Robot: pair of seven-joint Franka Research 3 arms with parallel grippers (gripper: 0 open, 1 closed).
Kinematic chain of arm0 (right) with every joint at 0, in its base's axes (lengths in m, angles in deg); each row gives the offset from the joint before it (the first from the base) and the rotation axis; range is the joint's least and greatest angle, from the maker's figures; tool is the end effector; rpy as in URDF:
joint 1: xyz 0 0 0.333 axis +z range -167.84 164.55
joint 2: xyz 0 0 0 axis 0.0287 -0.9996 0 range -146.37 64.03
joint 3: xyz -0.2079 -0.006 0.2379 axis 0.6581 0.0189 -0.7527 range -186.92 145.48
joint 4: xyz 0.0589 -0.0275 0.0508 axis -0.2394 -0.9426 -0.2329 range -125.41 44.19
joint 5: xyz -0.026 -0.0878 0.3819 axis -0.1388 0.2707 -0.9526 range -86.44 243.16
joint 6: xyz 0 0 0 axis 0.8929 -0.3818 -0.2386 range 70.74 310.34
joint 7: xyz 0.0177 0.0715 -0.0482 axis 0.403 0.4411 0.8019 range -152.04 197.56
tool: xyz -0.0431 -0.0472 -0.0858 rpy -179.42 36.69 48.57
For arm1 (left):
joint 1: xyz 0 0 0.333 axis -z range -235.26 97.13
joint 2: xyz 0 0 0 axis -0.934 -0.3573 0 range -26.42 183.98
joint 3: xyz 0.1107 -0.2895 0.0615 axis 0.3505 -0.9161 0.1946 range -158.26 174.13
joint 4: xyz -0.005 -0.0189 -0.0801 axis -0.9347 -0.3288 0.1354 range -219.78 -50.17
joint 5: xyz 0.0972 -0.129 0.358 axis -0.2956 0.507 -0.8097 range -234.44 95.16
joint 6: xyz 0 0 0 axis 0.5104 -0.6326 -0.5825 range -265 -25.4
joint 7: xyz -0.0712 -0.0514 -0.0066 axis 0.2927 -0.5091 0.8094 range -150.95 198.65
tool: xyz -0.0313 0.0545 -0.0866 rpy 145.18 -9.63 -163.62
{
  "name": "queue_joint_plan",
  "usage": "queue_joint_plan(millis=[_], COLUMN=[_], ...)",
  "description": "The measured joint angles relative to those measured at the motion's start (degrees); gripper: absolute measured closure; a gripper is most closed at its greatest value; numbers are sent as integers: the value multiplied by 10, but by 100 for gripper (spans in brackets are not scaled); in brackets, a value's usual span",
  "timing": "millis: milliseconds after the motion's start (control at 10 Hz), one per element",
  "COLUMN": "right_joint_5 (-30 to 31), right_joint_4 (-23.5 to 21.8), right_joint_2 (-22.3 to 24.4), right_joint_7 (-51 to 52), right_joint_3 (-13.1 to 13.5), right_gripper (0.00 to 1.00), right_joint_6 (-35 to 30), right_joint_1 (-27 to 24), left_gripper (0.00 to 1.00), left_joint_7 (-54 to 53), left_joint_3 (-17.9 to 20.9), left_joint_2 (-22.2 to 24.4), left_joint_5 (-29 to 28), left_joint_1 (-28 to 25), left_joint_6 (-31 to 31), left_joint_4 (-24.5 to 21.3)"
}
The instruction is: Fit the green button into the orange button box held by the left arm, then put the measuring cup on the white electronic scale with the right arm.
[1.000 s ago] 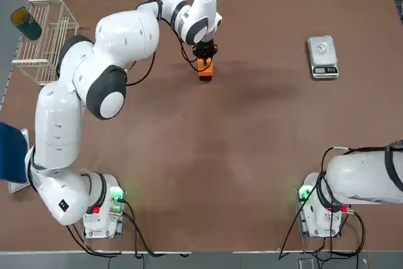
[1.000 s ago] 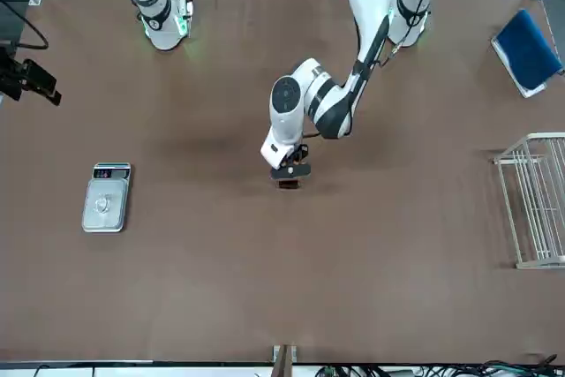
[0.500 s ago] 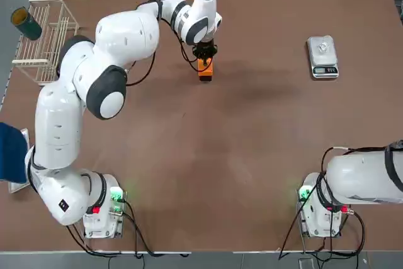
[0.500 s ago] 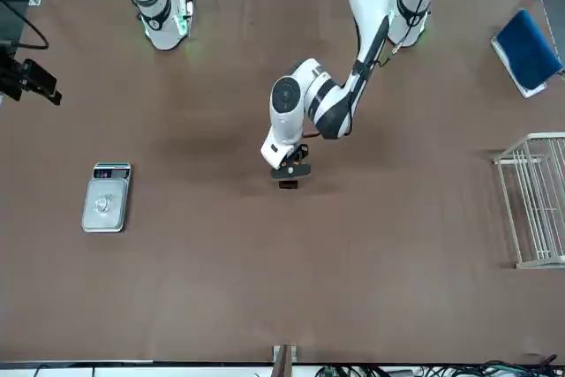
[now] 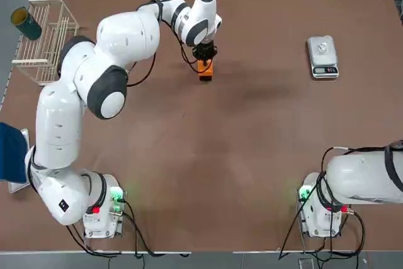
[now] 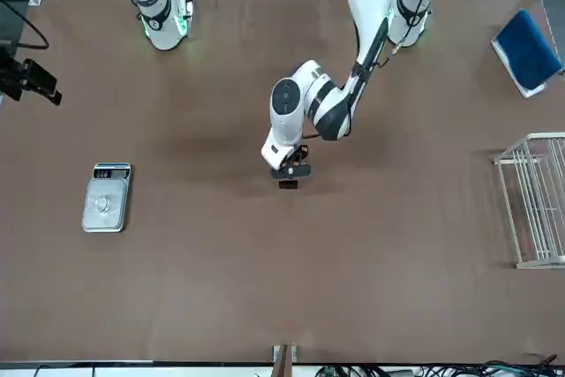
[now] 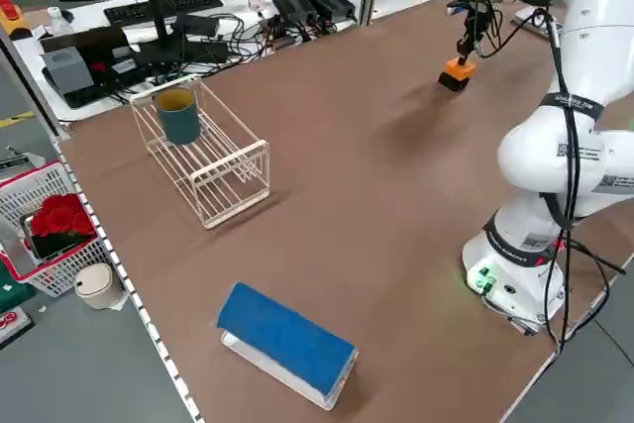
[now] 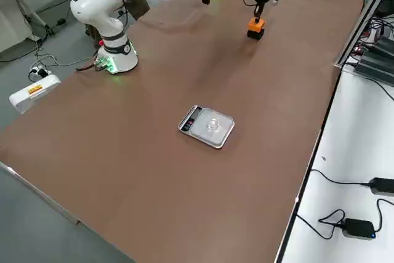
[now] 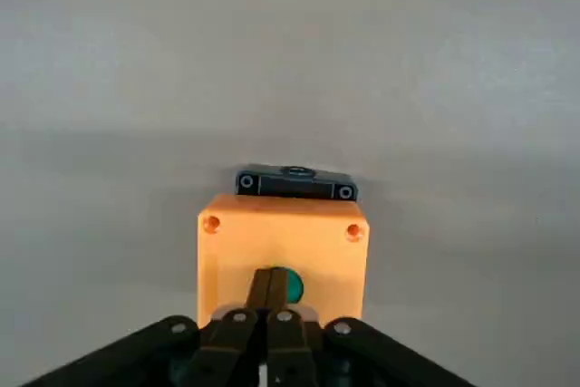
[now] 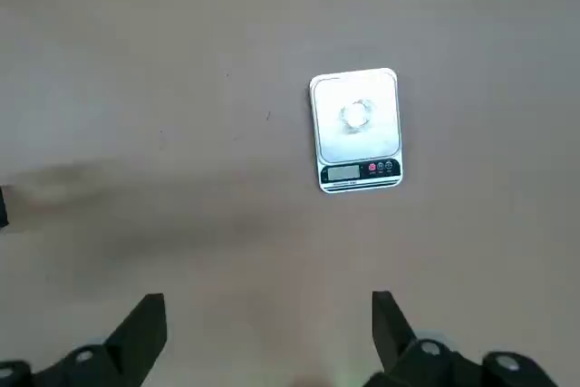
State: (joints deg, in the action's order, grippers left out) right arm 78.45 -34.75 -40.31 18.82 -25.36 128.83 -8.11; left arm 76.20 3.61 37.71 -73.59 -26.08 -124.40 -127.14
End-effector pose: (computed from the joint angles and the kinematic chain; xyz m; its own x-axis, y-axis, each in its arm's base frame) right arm 0.5376 -0.0170 0.6581 0.9946 -0.1007 -0.0258 -0.1006 -0.9949 0.0046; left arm 0.4968 -0.5205 0.2593 0.9977 0.0673 0.0015 0.0673 -0.9977 -0.0100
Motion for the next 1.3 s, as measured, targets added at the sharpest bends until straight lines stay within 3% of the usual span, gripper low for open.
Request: queue_joint_plan(millis=[1300], right_joint_5=[0], right_joint_4=[-1], right_joint_2=[0], right_joint_7=[7], right_joint_3=[0], right_gripper=[0], right_joint_6=[-1], right_joint_1=[0], left_gripper=[99], left_joint_7=[0], left_joint_3=[0], left_joint_2=[-4], left_joint_5=[0], left_joint_1=[0], left_joint_6=[-14], left_joint_4=[-2])
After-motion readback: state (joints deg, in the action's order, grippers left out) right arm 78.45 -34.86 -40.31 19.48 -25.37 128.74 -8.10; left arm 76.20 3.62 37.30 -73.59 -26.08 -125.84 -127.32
